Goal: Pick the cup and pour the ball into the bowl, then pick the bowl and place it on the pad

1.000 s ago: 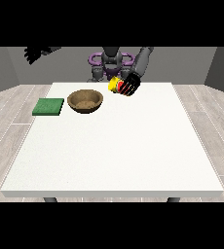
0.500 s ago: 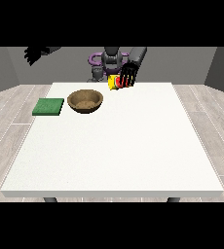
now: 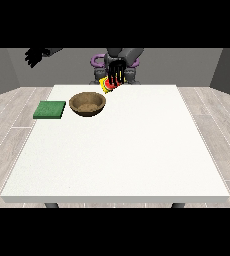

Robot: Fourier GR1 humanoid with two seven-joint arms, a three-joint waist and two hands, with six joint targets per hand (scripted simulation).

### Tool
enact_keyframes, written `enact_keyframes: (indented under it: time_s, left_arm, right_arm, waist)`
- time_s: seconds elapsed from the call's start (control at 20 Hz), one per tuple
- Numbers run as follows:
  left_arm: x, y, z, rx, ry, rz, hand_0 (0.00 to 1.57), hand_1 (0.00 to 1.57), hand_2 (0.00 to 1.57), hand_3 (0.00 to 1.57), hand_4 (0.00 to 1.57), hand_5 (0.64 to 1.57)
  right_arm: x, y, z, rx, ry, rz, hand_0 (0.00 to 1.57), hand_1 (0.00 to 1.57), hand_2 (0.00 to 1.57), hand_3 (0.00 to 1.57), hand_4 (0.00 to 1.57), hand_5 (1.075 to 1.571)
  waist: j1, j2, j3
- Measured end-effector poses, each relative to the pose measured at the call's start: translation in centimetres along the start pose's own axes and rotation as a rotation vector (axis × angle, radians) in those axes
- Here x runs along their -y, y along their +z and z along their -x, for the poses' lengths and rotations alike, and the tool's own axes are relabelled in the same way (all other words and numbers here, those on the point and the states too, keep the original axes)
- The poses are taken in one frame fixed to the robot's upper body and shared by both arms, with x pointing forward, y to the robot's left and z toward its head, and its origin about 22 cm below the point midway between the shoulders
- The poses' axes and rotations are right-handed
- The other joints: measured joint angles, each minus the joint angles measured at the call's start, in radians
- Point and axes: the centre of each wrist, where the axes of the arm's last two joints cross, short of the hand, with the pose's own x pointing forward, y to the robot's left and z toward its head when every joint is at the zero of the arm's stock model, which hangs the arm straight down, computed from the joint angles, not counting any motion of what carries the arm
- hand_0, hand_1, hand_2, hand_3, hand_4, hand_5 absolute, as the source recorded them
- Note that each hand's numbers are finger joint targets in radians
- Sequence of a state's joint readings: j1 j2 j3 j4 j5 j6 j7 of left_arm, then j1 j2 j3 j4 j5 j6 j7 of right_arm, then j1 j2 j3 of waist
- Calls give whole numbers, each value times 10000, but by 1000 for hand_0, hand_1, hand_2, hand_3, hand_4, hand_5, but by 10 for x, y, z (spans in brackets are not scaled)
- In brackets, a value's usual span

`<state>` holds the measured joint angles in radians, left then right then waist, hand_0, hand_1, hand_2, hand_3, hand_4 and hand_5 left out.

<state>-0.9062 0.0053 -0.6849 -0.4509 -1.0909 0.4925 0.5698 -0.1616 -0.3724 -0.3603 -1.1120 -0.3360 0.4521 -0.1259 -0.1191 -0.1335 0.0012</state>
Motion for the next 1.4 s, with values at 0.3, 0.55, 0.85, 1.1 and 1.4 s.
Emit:
enact_keyframes:
  time_s: [0.3,0.55,0.85,1.1,1.4]
  left_arm:
    - [-27,5,-32,954,-1638,366,0,0,1201,1497,895,1570]
    - [-47,8,-47,1301,-1801,176,0,0,1187,1430,754,1563]
    - [-50,5,-17,794,1184,-293,1018,1018,1545,1223,1232,1563]
    - [-67,8,-5,-43,5855,-1187,0,0,0,0,904,1570]
    - [-133,-1,13,-494,11855,-1990,0,0,0,0,0,1454]
  right_arm:
    - [-2,-9,2,-108,37,-53,0,0,0,0,691,1563]
    - [-12,-16,4,-95,65,87,0,0,0,0,711,1569]
    - [8,-8,-2,-6,112,708,0,0,0,0,711,1570]
    - [2,-11,2,39,-219,843,0,0,0,0,703,1570]
    - [-7,-18,5,185,-445,1171,0,0,0,0,624,1571]
  waist:
    - [-94,-173,-1]
    - [137,8,-8]
    - [935,366,-22]
    - [1444,1239,-97]
    - [2128,2072,-163]
